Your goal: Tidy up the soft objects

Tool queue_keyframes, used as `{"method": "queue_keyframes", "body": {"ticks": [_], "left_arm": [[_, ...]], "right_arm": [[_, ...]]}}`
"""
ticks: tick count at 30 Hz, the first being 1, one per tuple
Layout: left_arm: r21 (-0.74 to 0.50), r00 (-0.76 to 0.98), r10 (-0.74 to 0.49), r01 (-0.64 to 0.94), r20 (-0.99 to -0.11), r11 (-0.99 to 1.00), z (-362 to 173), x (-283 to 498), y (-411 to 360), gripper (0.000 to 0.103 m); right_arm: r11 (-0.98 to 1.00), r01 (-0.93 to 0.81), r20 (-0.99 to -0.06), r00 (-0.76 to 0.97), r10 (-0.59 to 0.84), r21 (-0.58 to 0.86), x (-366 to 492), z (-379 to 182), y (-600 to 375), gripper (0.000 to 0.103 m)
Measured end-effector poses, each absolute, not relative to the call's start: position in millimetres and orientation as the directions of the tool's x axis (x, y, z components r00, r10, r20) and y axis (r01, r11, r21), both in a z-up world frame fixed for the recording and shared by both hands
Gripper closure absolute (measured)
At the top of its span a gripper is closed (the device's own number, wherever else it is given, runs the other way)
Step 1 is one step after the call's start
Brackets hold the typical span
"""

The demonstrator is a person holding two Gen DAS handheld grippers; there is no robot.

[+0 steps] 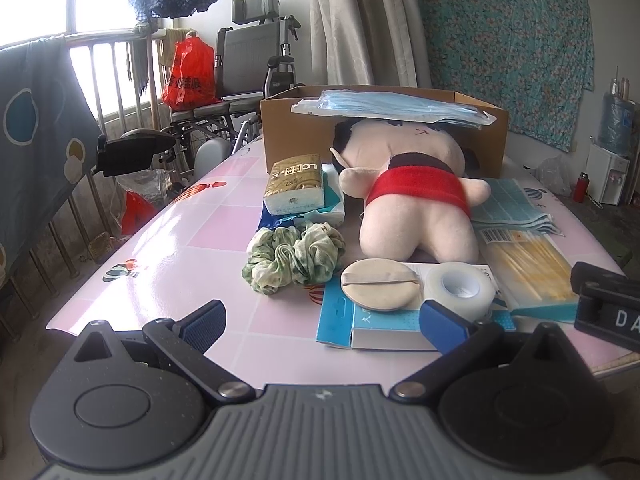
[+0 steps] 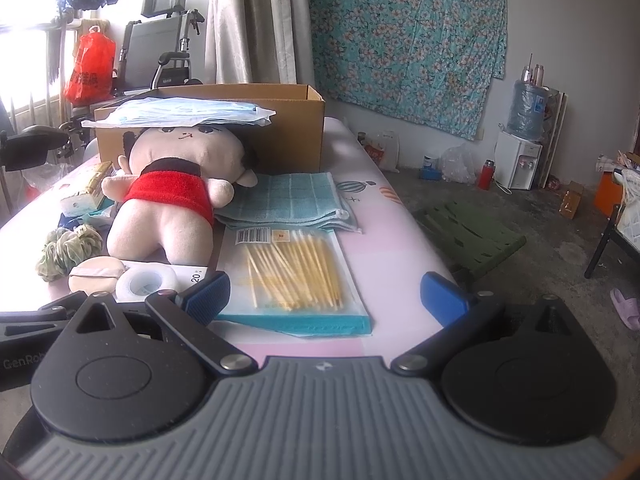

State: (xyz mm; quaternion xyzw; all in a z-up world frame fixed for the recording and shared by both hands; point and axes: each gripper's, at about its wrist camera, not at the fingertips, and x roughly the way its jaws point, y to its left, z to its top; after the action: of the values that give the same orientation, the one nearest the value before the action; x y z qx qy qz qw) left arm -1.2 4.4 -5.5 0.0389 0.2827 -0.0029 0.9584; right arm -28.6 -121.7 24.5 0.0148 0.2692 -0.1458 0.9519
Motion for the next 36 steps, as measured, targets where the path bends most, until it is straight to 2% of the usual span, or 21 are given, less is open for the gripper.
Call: {"method": "queue_keyframes", "body": {"ticks": [36], "left_arm": [[0.069, 0.838, 0.016, 0.026, -0.545, 0.997, -7.5, -0.7, 5.8, 0.000]], "right_arm": [[0.958, 0.284, -0.515, 0.818, -0.256, -0.026, -29.7, 27.4, -124.6, 0.001]]}}
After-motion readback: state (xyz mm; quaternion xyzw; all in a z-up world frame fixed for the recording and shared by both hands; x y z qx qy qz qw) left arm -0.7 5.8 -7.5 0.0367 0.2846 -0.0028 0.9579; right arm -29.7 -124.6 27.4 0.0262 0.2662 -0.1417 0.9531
